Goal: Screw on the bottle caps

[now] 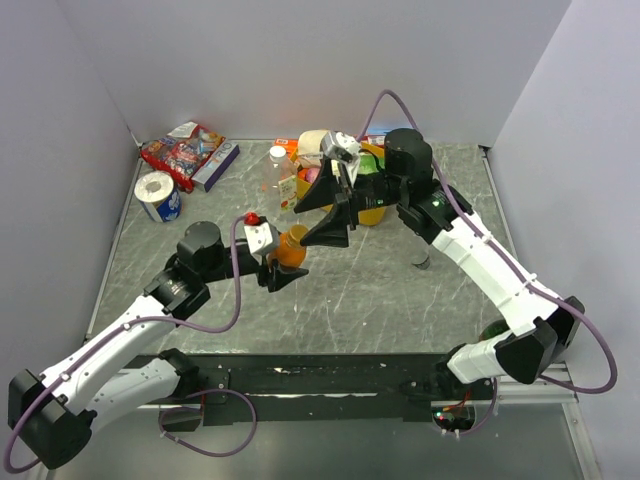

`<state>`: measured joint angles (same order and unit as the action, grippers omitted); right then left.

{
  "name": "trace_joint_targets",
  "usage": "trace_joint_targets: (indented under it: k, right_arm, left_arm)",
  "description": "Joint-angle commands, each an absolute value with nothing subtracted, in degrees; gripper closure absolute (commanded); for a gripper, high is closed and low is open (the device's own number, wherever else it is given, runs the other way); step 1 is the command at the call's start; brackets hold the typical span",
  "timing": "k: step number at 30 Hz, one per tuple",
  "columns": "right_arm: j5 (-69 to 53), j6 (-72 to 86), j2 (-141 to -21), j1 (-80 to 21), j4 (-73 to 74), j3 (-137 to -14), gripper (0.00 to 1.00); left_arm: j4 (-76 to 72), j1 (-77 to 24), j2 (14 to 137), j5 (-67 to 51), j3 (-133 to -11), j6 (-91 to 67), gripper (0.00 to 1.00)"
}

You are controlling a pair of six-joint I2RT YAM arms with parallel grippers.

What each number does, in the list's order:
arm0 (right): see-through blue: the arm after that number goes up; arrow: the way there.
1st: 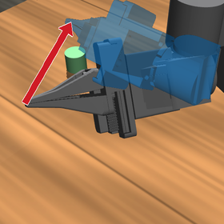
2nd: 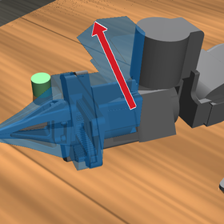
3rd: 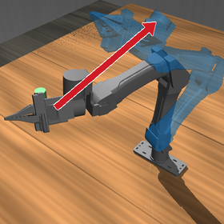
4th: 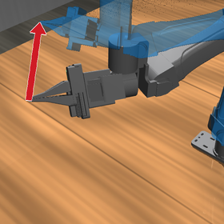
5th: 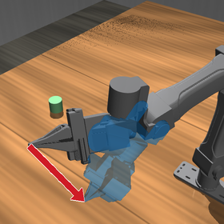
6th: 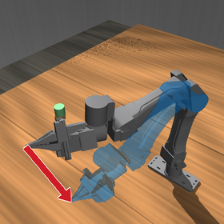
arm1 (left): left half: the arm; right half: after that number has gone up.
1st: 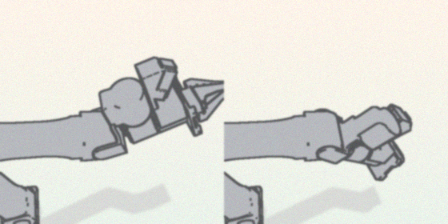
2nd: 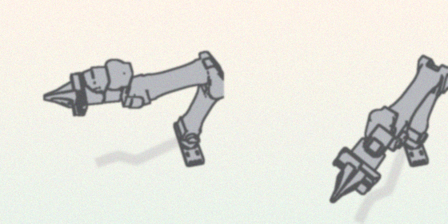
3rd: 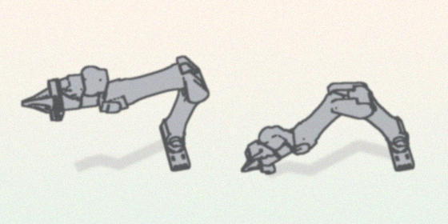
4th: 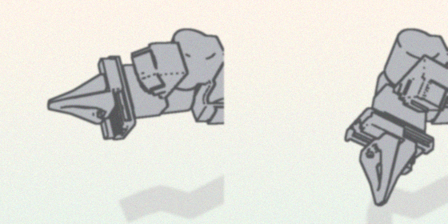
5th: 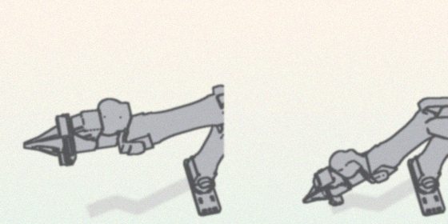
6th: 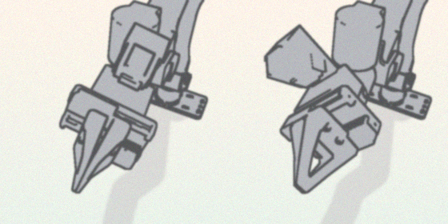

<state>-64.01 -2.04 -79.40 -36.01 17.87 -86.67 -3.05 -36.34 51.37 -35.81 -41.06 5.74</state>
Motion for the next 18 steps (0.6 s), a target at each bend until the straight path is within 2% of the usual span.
trace_joint_targets:
  k: [1,18]
  right_arm:
    - [-68.99,3.78,-80.33,-35.60,6.60,-86.22,0.13]
    - [-72.07,9.05,-83.23,-35.60,-1.93,-85.61,0.16]
  left_arm:
    - [-4.92,-36.30,51.77,-38.23,-45.17,8.27,0.99]
    - [-9.40,-36.30,53.70,-37.44,-48.87,3.08,0.99]
